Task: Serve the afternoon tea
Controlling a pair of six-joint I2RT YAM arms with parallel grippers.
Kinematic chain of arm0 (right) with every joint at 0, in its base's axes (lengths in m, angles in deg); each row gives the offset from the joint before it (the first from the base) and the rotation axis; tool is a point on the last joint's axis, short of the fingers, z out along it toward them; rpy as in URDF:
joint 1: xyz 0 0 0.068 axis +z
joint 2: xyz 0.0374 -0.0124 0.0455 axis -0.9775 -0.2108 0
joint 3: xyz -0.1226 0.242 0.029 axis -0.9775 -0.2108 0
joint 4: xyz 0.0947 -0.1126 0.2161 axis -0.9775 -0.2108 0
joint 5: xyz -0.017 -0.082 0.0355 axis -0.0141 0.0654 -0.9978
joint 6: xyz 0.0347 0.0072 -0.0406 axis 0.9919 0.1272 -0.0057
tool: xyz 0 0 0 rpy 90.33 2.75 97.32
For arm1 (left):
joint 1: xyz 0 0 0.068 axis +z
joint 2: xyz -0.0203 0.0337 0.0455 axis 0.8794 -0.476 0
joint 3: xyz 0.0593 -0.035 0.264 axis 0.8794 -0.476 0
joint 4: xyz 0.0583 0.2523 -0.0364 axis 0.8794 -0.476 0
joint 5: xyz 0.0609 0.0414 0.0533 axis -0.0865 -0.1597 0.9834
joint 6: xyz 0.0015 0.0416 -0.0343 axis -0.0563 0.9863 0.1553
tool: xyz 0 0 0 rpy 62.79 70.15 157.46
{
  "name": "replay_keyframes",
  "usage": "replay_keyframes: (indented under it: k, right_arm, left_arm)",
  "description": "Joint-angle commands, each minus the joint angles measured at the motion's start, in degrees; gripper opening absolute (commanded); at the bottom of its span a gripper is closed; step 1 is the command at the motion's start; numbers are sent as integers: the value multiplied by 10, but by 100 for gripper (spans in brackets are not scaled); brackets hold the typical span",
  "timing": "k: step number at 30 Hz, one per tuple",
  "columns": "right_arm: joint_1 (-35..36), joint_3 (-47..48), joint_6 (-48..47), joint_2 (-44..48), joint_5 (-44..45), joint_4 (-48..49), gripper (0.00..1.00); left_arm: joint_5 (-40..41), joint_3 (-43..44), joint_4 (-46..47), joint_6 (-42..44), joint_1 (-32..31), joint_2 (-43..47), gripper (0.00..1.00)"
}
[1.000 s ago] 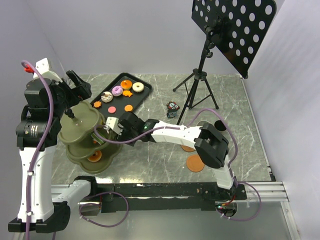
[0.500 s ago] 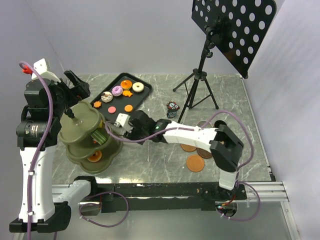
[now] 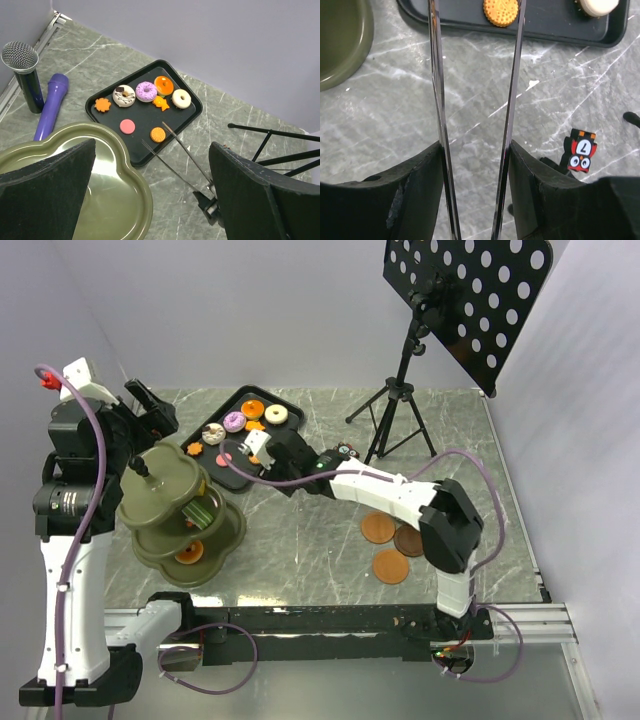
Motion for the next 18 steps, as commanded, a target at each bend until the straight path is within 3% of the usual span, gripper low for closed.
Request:
replay_keyframes:
  k: [1, 11, 18]
  right_arm:
    - [-8, 81, 8, -36, -9, -36, 57]
    - [-14, 241, 8, -154, -49, -122, 55]
    - [-17, 291, -3, -196, -65, -147, 55]
  left_arm:
    - [-6, 12, 23, -8, 2, -5, 100]
    - [-13, 15, 12, -1, 2, -7, 100]
    - [-18, 9, 13, -2, 3, -7, 100]
